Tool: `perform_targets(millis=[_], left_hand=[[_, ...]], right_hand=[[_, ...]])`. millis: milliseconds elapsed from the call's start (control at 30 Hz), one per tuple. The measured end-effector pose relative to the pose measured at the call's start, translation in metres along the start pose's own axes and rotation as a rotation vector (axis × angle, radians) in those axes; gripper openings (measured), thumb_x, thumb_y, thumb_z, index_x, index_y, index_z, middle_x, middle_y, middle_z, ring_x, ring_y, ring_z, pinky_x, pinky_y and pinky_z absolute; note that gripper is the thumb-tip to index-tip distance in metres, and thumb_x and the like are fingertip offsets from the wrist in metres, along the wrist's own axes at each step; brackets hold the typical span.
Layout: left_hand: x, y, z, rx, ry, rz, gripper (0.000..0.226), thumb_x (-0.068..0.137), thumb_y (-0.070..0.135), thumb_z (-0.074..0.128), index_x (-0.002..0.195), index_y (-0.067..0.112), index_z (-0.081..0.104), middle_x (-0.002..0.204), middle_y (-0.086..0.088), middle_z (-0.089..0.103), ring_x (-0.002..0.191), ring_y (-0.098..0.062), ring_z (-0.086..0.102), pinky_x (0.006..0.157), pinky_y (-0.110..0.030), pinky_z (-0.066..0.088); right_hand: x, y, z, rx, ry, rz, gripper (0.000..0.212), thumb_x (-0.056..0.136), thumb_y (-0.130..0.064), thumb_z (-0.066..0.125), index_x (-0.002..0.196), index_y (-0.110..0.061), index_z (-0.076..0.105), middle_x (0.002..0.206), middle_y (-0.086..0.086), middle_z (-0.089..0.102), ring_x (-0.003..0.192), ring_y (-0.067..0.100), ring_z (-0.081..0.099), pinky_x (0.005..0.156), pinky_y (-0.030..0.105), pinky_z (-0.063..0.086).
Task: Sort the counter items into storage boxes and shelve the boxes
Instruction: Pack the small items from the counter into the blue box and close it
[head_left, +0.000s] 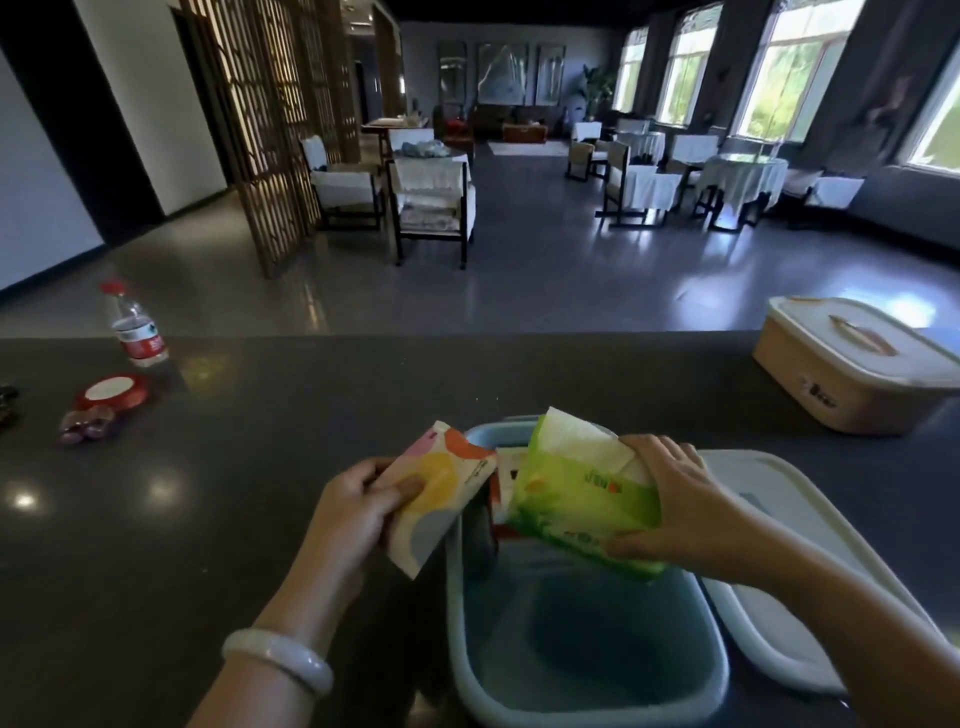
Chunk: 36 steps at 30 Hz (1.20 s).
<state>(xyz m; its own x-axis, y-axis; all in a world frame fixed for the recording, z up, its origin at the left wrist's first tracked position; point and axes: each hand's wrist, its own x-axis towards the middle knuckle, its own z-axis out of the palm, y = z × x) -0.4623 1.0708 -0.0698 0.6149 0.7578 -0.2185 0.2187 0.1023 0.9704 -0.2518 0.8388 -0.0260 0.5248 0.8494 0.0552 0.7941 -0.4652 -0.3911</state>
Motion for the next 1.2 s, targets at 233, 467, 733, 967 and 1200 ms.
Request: perform_targets(millis=[233, 467, 733, 967, 1200], left_hand=[[-0.040, -0.011, 0.045, -0.069, 0.151, 0.065, 0.019, 0.082, 0.014, 0.072, 0.101, 0.013, 0.070, 0.084, -0.009, 0.075, 0.078, -0.026, 0.072, 0.065, -0.038, 0.057], [-0.038, -0.026, 0.069, -0.050, 0.337, 0.143, 0.016, 0.082, 0.013, 0.072, 0.097, 0.010, 0.067, 0.084, -0.009, 0.072, 0.077, -0.024, 0.070, 0.066, -0.037, 0.056], [-0.042, -0.045, 0.078, 0.082, 0.457, 0.284, 0.015, 0.085, 0.032, 0.069, 0.095, 0.022, 0.063, 0.087, 0.005, 0.068, 0.076, -0.004, 0.065, 0.056, -0.014, 0.045], [-0.043, -0.049, 0.079, 0.052, 0.461, 0.314, 0.017, 0.086, 0.030, 0.068, 0.098, 0.020, 0.062, 0.090, 0.003, 0.068, 0.081, -0.010, 0.065, 0.064, -0.025, 0.050], [-0.042, -0.049, 0.079, 0.074, 0.473, 0.327, 0.019, 0.087, 0.031, 0.068, 0.100, 0.020, 0.062, 0.091, 0.004, 0.068, 0.080, -0.005, 0.065, 0.060, -0.016, 0.048]], right_hand=[[-0.029, 0.009, 0.014, -0.071, -0.149, -0.175, 0.101, 0.057, -0.060, 0.078, 0.140, -0.035, 0.025, 0.123, -0.016, 0.034, 0.111, 0.006, 0.028, 0.094, 0.022, 0.030], [-0.022, 0.011, 0.046, -0.241, -0.299, -0.246, 0.094, 0.064, -0.058, 0.075, 0.139, -0.026, 0.029, 0.131, -0.006, 0.039, 0.120, 0.014, 0.032, 0.104, 0.032, 0.032], [-0.007, 0.015, 0.074, -0.346, -0.351, -0.252, 0.093, 0.069, -0.049, 0.077, 0.140, -0.018, 0.026, 0.138, 0.002, 0.036, 0.125, 0.022, 0.038, 0.103, 0.038, 0.039], [-0.003, 0.018, 0.086, -0.399, -0.345, -0.262, 0.095, 0.064, -0.055, 0.077, 0.138, -0.022, 0.029, 0.139, 0.001, 0.040, 0.127, 0.023, 0.038, 0.103, 0.041, 0.038], [-0.004, 0.016, 0.093, -0.377, -0.296, -0.331, 0.118, 0.056, -0.069, 0.074, 0.148, -0.025, 0.015, 0.142, -0.002, 0.033, 0.131, 0.022, 0.031, 0.112, 0.040, 0.028]])
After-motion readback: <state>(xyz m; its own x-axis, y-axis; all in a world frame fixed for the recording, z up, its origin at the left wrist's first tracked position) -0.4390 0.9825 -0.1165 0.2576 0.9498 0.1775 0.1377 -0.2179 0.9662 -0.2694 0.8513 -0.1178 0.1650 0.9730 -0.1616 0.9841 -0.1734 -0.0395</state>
